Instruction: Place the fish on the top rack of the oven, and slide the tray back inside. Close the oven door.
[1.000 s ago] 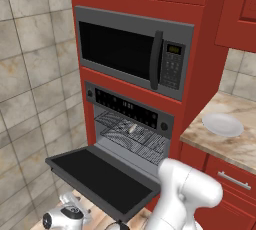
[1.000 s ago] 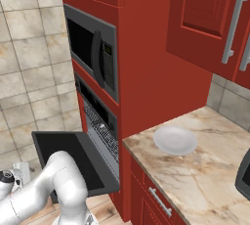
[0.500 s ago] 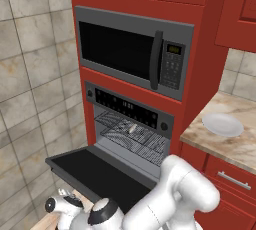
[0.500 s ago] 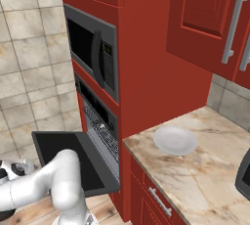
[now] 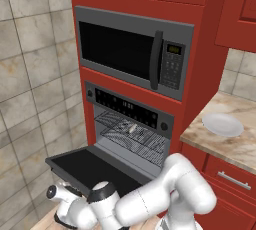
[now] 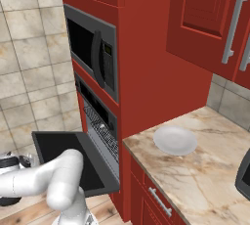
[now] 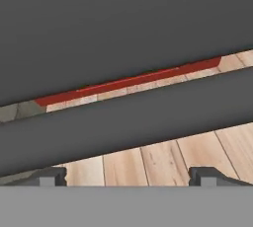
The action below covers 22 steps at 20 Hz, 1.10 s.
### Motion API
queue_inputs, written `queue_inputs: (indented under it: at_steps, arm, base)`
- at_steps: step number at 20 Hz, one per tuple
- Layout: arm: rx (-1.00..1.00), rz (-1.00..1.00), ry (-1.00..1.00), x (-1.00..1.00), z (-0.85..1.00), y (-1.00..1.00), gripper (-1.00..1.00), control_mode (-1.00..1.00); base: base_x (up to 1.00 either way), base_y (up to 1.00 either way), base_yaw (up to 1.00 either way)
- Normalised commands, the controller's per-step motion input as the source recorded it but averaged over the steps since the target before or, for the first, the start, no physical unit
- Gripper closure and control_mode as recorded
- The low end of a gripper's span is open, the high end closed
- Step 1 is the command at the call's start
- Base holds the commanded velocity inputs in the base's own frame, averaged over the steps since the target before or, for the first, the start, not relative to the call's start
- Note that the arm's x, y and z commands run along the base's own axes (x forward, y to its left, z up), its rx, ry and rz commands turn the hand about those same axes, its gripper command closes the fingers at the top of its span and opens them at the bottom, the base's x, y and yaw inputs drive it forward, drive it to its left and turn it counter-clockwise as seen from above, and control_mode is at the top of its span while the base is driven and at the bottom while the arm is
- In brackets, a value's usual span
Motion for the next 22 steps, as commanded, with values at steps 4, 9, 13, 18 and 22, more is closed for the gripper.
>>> queue_inputs:
  at_steps: [4,9,13,18,22]
  arm:
    - [-0.54,0.01,0.02,0.00,-1.00,-0.06,-1.00,-1.00]
    - [-0.58,0.02,0.01,0.00,-1.00,-0.31,-1.00,-1.00]
    - [-0.52,0.03,0.00,0.00,-1.00,-0.19,-1.00,-1.00]
    - [-0.52,-0.01,-0.14,0.00,-1.00,-0.47,-1.00,-1.00]
    - [-0.58,-0.14,-0.38,0.00,-1.00,-0.96,-1.00,-1.00]
  base:
    - [0.00,0.00,0.00]
    - [0.00,0.00,0.00]
    - [0.00,0.00,0.00]
    - [0.00,0.00,0.00]
    - [0.00,0.00,0.00]
